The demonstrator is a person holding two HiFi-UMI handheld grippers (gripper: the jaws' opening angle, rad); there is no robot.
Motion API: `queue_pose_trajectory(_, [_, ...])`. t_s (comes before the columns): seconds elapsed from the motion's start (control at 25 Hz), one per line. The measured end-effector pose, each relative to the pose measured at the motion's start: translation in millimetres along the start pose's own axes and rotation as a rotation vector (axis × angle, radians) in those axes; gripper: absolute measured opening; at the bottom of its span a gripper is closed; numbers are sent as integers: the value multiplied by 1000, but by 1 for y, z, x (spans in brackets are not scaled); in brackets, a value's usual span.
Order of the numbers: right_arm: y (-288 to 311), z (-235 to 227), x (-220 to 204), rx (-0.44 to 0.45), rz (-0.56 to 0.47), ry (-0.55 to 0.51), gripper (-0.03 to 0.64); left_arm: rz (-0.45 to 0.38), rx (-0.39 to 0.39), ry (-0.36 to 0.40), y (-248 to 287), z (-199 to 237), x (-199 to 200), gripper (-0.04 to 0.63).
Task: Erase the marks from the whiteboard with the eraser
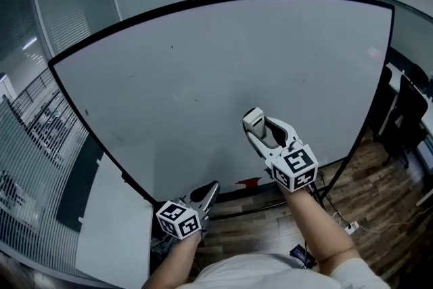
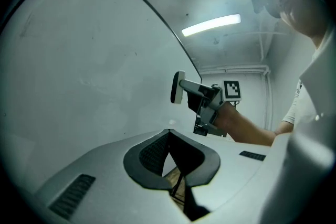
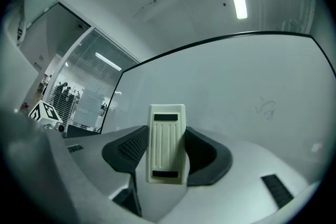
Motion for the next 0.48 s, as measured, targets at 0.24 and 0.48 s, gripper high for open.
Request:
queue_pose_trajectory(0.24, [36, -16, 48, -30, 23, -225, 232, 73, -30, -34, -5, 31, -5, 8])
queue_pose_trajectory(0.48, [55, -53, 116, -101, 9, -416, 232, 79, -57, -28, 10, 43, 6, 8])
Point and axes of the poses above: the fingertips, and each gripper's own axes: y forward along the fingers, z to its left, x out of its top, the point moved 6 cm from there along -y, backward along the fingers, and after that the axes turned 4 degrees about -y, right-handed, at the moved point
